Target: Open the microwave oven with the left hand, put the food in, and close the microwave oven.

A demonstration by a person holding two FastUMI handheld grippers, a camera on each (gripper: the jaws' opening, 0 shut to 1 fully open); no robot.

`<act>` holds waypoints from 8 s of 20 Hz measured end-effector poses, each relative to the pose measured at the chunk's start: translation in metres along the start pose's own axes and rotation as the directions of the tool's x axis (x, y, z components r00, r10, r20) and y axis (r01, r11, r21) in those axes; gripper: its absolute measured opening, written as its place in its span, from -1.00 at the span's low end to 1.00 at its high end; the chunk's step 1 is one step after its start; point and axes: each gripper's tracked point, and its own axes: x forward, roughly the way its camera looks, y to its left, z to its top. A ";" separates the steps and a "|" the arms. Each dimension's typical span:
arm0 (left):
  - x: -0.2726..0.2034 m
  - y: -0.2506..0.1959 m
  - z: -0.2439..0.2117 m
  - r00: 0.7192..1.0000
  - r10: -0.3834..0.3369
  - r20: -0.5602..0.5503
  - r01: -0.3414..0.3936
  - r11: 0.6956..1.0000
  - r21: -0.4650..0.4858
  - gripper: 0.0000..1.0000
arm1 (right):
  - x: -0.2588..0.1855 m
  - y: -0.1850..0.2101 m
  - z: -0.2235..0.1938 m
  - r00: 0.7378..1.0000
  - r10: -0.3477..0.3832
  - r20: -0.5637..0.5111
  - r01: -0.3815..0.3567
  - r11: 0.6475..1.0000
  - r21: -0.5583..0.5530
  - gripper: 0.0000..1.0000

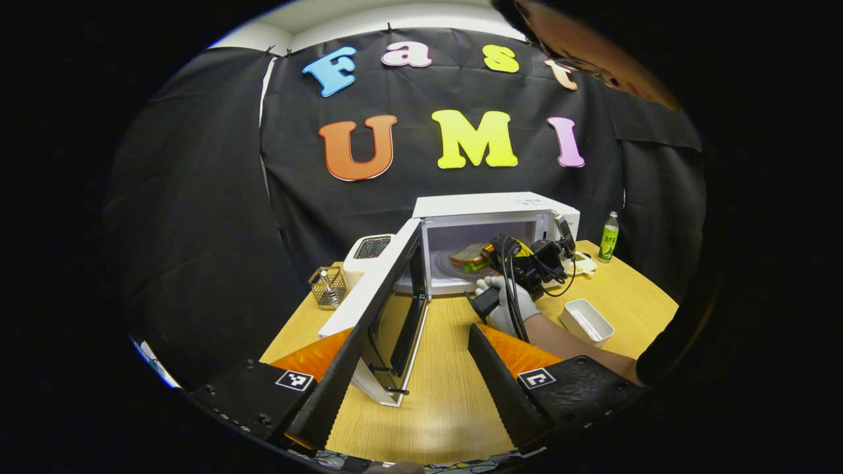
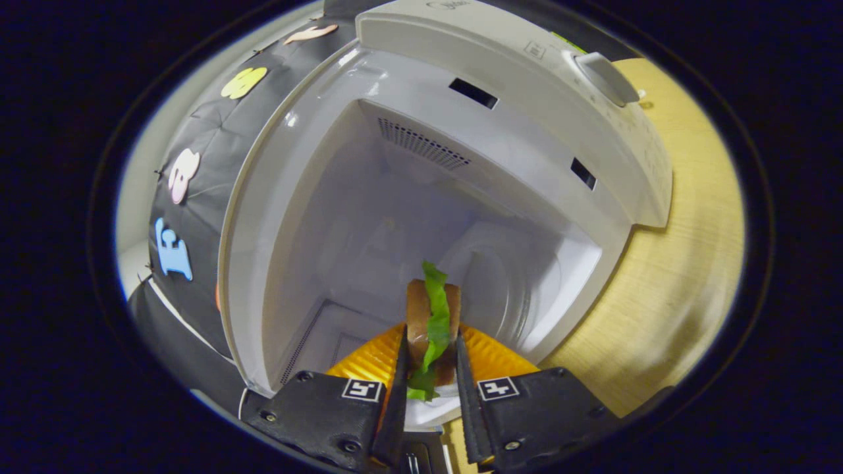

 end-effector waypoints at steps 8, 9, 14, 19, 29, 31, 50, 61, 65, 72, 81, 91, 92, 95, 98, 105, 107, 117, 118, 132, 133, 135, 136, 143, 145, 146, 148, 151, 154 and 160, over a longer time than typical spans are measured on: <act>-0.004 0.000 -0.005 1.000 0.004 -0.008 -0.004 1.000 0.004 0.94 | -0.008 -0.007 0.012 0.998 -0.068 0.010 0.067 0.941 -0.332 0.82; -0.003 -0.001 -0.003 1.000 0.002 -0.005 -0.002 1.000 0.005 0.94 | -0.010 -0.007 0.014 0.998 -0.068 0.009 0.067 0.937 -0.343 0.86; -0.005 -0.002 -0.002 1.000 0.003 0.010 -0.003 1.000 -0.013 0.94 | -0.007 -0.012 0.007 0.997 -0.076 -0.026 0.057 0.899 -0.435 0.85; -0.005 -0.004 -0.005 1.000 0.006 0.011 -0.005 1.000 -0.022 0.93 | -0.030 -0.025 0.031 0.993 -0.109 0.053 0.120 0.832 -0.541 0.91; -0.014 0.003 0.022 0.997 0.025 0.074 -0.024 0.999 -0.024 0.94 | -0.122 0.044 0.069 0.999 0.014 -0.050 -0.045 0.704 -0.709 0.83; -0.018 0.008 0.034 0.995 0.041 0.094 -0.039 0.999 -0.017 0.94 | -0.155 0.059 0.089 0.995 0.036 -0.095 -0.095 0.657 -0.748 1.00; -0.018 0.063 0.085 0.958 0.126 0.256 -0.116 0.992 -0.055 -0.80 | -0.376 0.066 0.306 0.997 -0.015 0.071 0.069 0.482 -0.874 0.83; 0.023 0.127 0.022 0.971 0.180 0.156 -0.170 0.982 -0.077 -1.00 | -0.407 0.034 0.317 0.993 -0.080 0.086 0.116 0.532 -0.839 1.00; 0.049 0.136 -0.012 0.982 0.160 0.099 -0.154 0.986 -0.061 -1.00 | -0.409 0.031 0.321 0.992 -0.097 0.084 0.123 0.533 -0.837 0.83; 0.068 0.124 -0.026 0.990 0.124 0.064 -0.125 0.992 0.007 -1.00 | -0.414 0.026 0.316 0.991 -0.114 0.067 0.118 0.537 -0.835 0.83; 0.064 0.045 -0.005 0.995 0.004 0.101 -0.005 1.000 0.009 -1.00 | -0.412 0.020 0.312 0.992 -0.118 0.041 0.101 0.563 -0.820 1.00; 0.067 -0.063 0.016 0.975 -0.187 0.120 0.180 0.981 0.074 -1.00 | -0.419 0.008 0.333 0.989 -0.129 0.067 0.132 0.598 -0.790 0.83; 0.070 -0.071 0.016 0.972 -0.203 0.118 0.195 0.978 0.076 -1.00 | -0.420 0.005 0.336 0.989 -0.132 0.072 0.138 0.602 -0.787 0.83; 0.080 -0.095 0.022 0.964 -0.237 0.122 0.228 0.970 0.084 -1.00 | -0.421 -0.003 0.345 0.986 -0.146 0.085 0.157 0.599 -0.785 0.83; 0.095 -0.109 0.011 0.964 -0.254 0.081 0.248 0.966 0.070 -1.00 | -0.422 -0.010 0.350 0.983 -0.160 0.089 0.169 0.603 -0.780 1.00; 0.116 -0.154 0.005 0.950 -0.308 0.057 0.301 0.948 0.105 -1.00 | -0.421 -0.016 0.366 0.979 -0.178 0.101 0.189 0.598 -0.779 1.00; 0.127 -0.166 0.003 0.944 -0.326 0.051 0.319 0.941 0.113 -1.00 | -0.420 -0.014 0.370 0.979 -0.179 0.101 0.190 0.597 -0.779 0.83; 0.178 -0.219 0.023 0.933 -0.357 0.047 0.350 0.930 0.115 -1.00 | -0.406 -0.014 0.379 0.981 -0.177 0.083 0.170 0.561 -0.810 1.00; 0.183 -0.222 0.024 0.934 -0.353 0.046 0.347 0.932 0.105 -1.00 | -0.404 -0.014 0.379 0.981 -0.175 0.080 0.167 0.561 -0.811 0.83; 0.262 -0.263 0.052 0.945 -0.321 0.066 0.321 0.947 0.023 -1.00 | -0.391 -0.016 0.395 0.978 -0.180 0.103 0.188 0.559 -0.807 1.00; 0.268 -0.265 0.054 0.945 -0.321 0.068 0.320 0.947 0.019 -1.00 | -0.391 -0.017 0.397 0.977 -0.187 0.107 0.195 0.557 -0.807 1.00; 0.278 -0.268 0.057 0.944 -0.325 0.063 0.326 0.946 0.000 -1.00 | -0.392 -0.021 0.398 0.974 -0.198 0.113 0.207 0.560 -0.802 0.83; 0.280 -0.269 0.057 0.945 -0.322 0.062 0.323 0.946 -0.002 -1.00 | -0.392 -0.021 0.397 0.974 -0.198 0.112 0.207 0.566 -0.798 1.00; 0.281 -0.274 0.056 0.945 -0.322 0.060 0.323 0.947 0.006 -1.00 | -0.395 -0.022 0.396 0.972 -0.200 0.120 0.216 0.583 -0.783 1.00; 0.286 -0.274 0.058 0.948 -0.311 0.068 0.313 0.950 -0.012 -0.80 | -0.395 -0.019 0.394 0.974 -0.193 0.118 0.211 0.588 -0.781 0.83; 0.290 -0.275 0.059 0.952 -0.300 0.065 0.302 0.953 -0.028 -0.80 | -0.394 -0.021 0.392 0.974 -0.197 0.114 0.211 0.590 -0.779 0.83; 0.285 -0.274 0.059 0.954 -0.294 0.058 0.297 0.952 -0.076 -1.00 | -0.395 -0.018 0.387 0.975 -0.197 0.100 0.200 0.593 -0.780 0.83; 0.285 -0.266 0.059 0.959 -0.277 0.053 0.280 0.958 -0.059 -1.00 | -0.396 -0.014 0.385 0.978 -0.187 0.096 0.188 0.575 -0.796 0.83; 0.277 -0.255 0.062 0.964 -0.260 0.060 0.264 0.962 -0.071 -1.00 | -0.397 -0.010 0.382 0.980 -0.178 0.089 0.177 0.576 -0.798 0.83; 0.255 -0.240 0.055 0.968 -0.246 0.047 0.247 0.969 -0.019 -0.94 | -0.398 -0.013 0.371 0.982 -0.179 0.062 0.156 0.577 -0.802 1.00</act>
